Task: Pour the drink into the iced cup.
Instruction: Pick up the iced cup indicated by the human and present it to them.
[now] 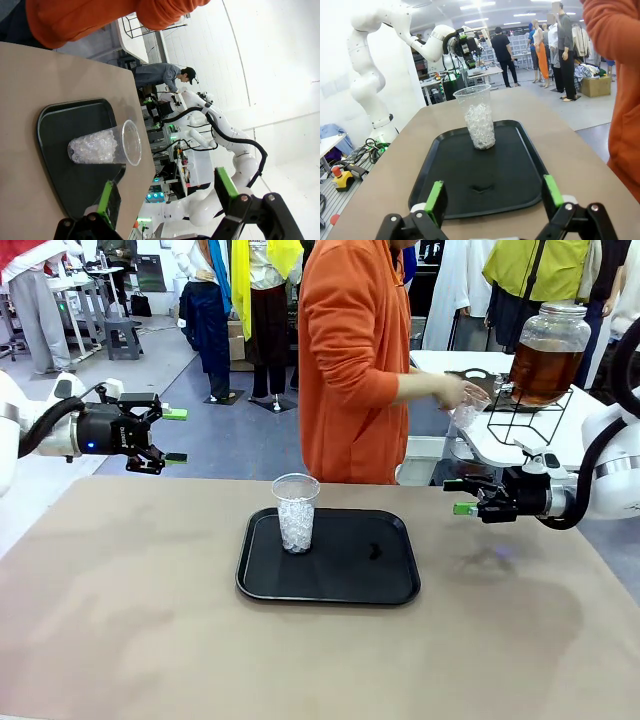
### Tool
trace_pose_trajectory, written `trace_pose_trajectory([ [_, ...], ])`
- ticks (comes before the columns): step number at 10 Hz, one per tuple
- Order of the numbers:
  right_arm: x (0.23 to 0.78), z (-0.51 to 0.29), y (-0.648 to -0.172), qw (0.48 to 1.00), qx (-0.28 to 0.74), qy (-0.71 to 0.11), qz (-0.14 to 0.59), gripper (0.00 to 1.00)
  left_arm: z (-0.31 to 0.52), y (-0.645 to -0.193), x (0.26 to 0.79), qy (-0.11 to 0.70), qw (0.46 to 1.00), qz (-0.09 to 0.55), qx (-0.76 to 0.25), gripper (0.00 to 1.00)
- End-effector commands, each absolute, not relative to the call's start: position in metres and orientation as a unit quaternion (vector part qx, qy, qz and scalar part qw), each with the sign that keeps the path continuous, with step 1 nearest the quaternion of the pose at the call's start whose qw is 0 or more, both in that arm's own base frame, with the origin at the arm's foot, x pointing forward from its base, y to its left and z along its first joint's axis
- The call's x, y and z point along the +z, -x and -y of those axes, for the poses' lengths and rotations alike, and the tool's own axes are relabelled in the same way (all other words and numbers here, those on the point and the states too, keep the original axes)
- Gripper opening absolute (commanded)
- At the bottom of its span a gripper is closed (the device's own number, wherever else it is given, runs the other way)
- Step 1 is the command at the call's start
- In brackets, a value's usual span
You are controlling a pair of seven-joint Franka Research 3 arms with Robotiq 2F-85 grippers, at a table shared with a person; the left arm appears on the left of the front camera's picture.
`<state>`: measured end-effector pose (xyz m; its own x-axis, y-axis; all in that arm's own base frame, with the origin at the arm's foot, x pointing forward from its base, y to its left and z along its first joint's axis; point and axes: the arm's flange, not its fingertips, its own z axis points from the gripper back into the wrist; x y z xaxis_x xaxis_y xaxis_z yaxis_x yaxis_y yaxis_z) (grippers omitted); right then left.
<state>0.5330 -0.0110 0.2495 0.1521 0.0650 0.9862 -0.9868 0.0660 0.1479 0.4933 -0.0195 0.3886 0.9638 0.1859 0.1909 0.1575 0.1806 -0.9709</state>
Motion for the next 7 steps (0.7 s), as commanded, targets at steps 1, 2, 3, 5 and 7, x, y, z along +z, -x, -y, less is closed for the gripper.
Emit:
trace_pose_trajectory([
  [1, 0.2524, 0.0092, -0.5338, 0.567, 0.463, -0.504, 0.459, 1.00, 0.0193, -0.4930, 0.3897, 0.644, 0.753, 0.138, 0.003, 1.00],
  [2, 0.2524, 0.0092, -0.5338, 0.567, 0.463, -0.504, 0.459, 1.00, 0.0193, -0.4930, 0.3897, 0.644, 0.753, 0.138, 0.003, 1.00],
  [3, 0.2524, 0.0092, -0.5338, 0.567, 0.463, -0.504, 0.459, 1.00, 0.0193, -0.4930, 0.3897, 0.644, 0.753, 0.138, 0.003, 1.00],
  [5, 0.2524, 0.0092, -0.5338, 0.567, 0.463, -0.504, 0.459, 1.00, 0.0193, -0.4930, 0.3897, 0.644, 0.753, 0.138, 0.003, 1.00],
  [7, 0.2524, 0.0092, -0.5338, 0.567, 0.463, -0.504, 0.459, 1.00, 0.0193, -0.4930, 0.3897, 0.644, 0.753, 0.138, 0.003, 1.00],
])
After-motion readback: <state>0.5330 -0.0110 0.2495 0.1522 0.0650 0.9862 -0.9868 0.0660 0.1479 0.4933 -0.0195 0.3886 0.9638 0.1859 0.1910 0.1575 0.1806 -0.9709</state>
